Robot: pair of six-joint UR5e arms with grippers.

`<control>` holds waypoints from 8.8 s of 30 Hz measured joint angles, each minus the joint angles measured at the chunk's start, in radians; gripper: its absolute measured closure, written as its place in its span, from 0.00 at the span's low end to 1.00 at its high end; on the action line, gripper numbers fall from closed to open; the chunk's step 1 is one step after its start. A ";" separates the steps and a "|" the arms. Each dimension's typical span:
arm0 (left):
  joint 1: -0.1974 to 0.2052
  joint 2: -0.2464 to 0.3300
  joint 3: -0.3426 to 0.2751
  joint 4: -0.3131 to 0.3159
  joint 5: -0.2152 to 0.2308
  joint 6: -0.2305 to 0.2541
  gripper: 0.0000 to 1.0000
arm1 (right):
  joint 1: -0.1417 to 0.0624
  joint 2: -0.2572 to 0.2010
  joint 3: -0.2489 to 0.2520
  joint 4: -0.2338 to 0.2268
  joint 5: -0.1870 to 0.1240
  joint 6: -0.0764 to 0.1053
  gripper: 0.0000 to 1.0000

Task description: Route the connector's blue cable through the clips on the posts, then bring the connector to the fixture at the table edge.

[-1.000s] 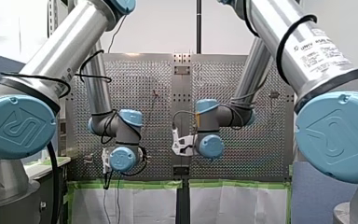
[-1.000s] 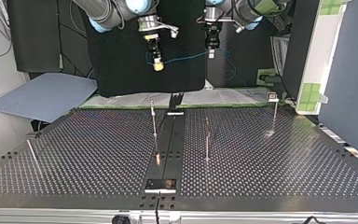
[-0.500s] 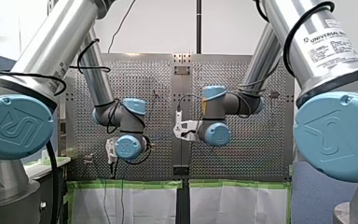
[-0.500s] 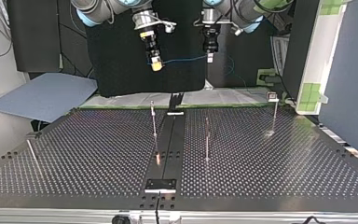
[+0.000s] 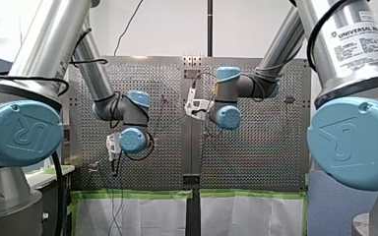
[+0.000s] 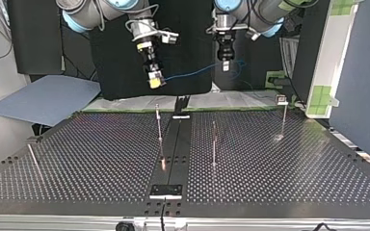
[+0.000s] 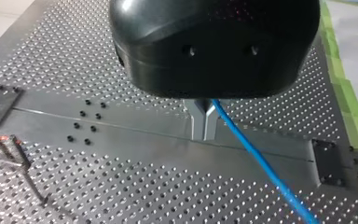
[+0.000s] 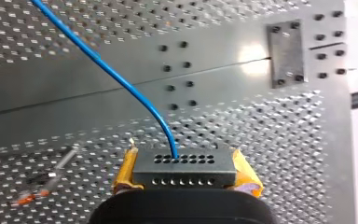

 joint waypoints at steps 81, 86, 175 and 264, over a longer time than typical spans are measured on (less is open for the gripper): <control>0.277 0.128 0.326 -0.172 0.253 0.065 1.00 | -0.207 0.085 -0.230 0.086 -0.187 -0.009 1.00; 0.292 0.124 0.333 -0.177 0.276 0.064 1.00 | -0.210 0.086 -0.230 0.086 -0.188 -0.007 1.00; 0.343 -0.067 0.626 -0.287 0.403 0.010 0.93 | -0.294 0.265 -0.601 0.239 -0.238 -0.018 1.00; 0.285 0.246 0.252 -0.401 0.591 -0.023 0.00 | -0.273 0.266 -0.601 0.321 -0.236 -0.028 1.00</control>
